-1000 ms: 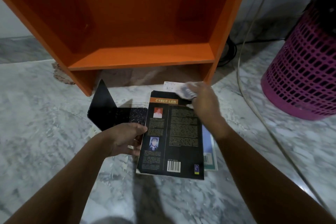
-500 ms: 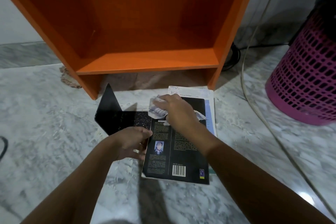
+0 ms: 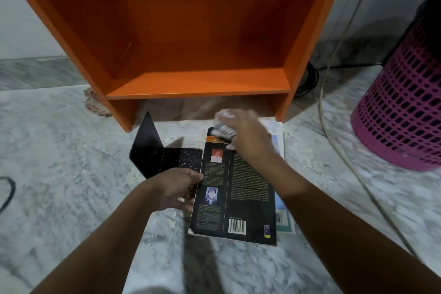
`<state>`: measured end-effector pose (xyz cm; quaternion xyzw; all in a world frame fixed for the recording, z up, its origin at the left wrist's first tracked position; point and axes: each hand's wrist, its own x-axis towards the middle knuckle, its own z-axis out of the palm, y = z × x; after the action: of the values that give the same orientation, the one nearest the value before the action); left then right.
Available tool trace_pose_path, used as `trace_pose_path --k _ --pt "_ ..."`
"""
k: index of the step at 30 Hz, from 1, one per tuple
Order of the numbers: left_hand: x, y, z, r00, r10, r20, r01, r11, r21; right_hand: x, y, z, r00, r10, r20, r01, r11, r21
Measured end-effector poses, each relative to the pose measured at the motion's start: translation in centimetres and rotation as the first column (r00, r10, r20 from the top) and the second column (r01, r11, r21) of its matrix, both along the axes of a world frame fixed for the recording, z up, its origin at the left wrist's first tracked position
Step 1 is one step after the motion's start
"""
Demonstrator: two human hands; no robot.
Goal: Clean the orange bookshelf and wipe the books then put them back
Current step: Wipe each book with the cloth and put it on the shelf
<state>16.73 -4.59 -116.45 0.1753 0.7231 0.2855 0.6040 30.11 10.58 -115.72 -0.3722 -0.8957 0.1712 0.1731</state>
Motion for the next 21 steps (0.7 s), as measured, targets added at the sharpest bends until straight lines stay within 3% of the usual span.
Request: trace_pose_path --k 2,4,6,8,10,12,14,18,21 --pt "0.1 0.0 0.0 1.000 0.009 -0.001 -0.009 1.000 -0.001 -1.5 -1.6 -0.6 0.960 0.236 0.150 -0.250 0.964 0.086" --pt "0.0 0.0 -0.2 1.000 0.012 -0.009 -0.012 1.000 0.001 -1.9 -1.2 -1.9 0.942 0.270 0.199 -0.299 0.945 0.134" --pt "0.0 -0.1 -0.2 1.000 0.004 -0.018 -0.004 1.000 0.004 -0.9 0.6 -2.8 0.994 0.069 0.090 -0.078 0.993 0.093" --pt "0.1 -0.1 -0.1 0.999 -0.006 -0.038 0.006 1.000 0.004 1.1 3.5 -3.4 0.977 -0.210 0.026 0.210 0.978 -0.017" --pt "0.2 -0.1 0.0 0.998 -0.015 -0.056 0.015 1.000 0.001 3.8 5.7 -2.6 0.885 -0.454 -0.105 0.425 0.879 -0.217" --pt "0.3 0.1 0.1 0.997 -0.030 -0.069 0.030 1.000 -0.002 5.7 6.3 -2.5 0.797 -0.577 -0.176 0.532 0.810 -0.245" --pt "0.4 0.4 0.2 0.998 -0.023 -0.067 0.023 1.000 0.004 6.0 5.3 -2.9 0.820 -0.553 -0.150 0.527 0.830 -0.183" --pt "1.0 0.9 0.6 0.994 -0.010 -0.113 0.011 1.000 0.008 5.9 1.1 -3.3 0.952 -0.303 0.052 0.307 0.927 -0.214" --pt "1.5 0.9 0.7 0.989 0.011 -0.146 -0.007 1.000 0.025 6.9 -0.4 -3.4 0.972 -0.207 0.112 0.225 0.958 -0.177"
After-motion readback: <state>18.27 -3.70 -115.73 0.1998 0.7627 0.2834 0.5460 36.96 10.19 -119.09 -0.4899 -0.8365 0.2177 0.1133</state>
